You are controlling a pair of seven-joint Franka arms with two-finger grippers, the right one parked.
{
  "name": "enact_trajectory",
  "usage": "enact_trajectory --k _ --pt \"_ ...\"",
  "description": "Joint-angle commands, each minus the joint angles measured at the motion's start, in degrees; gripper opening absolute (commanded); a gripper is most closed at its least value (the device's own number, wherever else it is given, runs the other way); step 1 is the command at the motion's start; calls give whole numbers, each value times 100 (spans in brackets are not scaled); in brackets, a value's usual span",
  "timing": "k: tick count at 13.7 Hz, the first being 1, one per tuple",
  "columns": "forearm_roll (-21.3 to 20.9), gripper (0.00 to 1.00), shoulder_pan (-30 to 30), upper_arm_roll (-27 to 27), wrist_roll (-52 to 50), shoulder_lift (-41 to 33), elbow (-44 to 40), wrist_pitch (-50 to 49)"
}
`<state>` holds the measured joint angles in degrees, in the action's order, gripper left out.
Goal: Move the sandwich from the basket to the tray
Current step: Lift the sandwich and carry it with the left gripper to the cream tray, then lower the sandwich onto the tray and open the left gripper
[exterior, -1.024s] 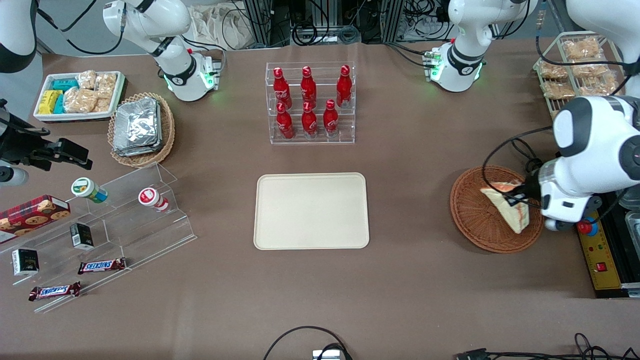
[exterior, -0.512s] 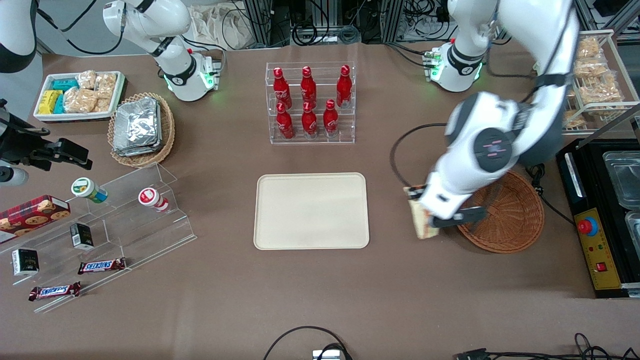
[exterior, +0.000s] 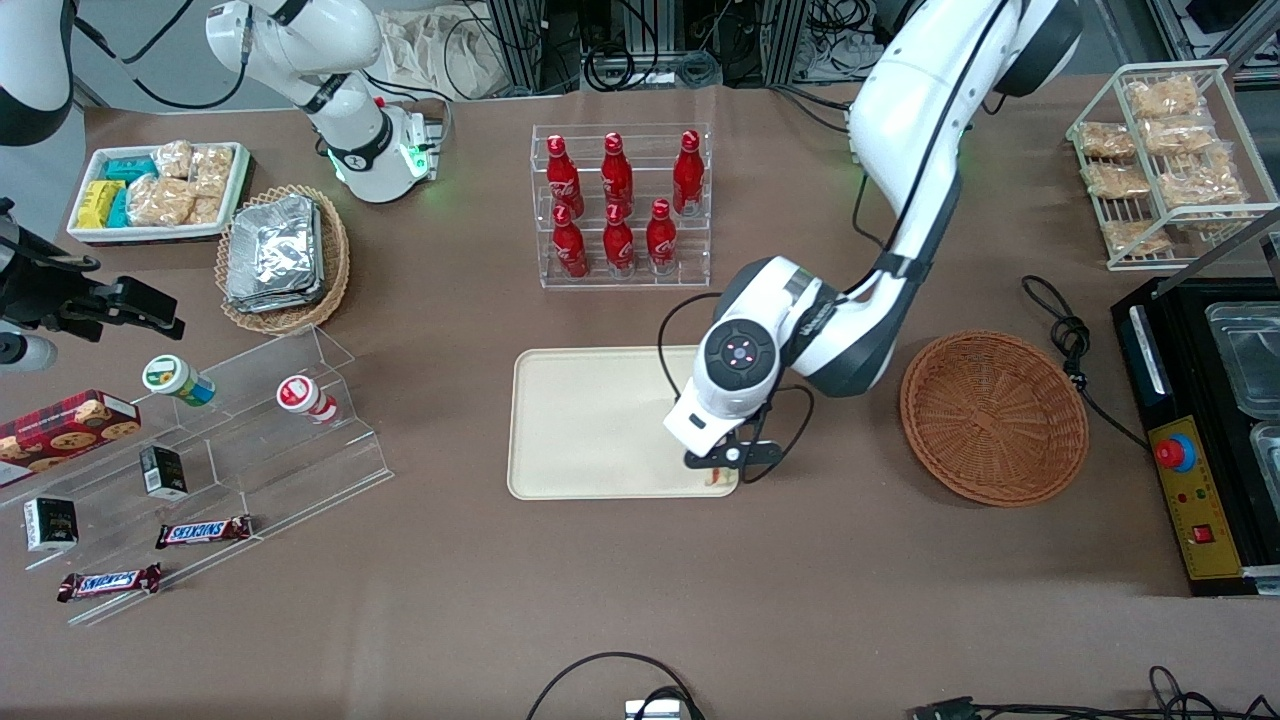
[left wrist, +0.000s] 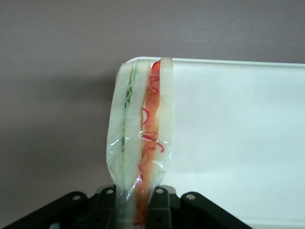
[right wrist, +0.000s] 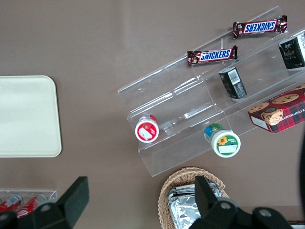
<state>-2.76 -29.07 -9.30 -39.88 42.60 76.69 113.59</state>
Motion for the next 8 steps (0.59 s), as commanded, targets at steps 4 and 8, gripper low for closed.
enact_trajectory --k 4,8 --pt "-102 1 -310 69 -169 398 -207 85" --pt "-111 73 -284 69 -134 336 -207 58"
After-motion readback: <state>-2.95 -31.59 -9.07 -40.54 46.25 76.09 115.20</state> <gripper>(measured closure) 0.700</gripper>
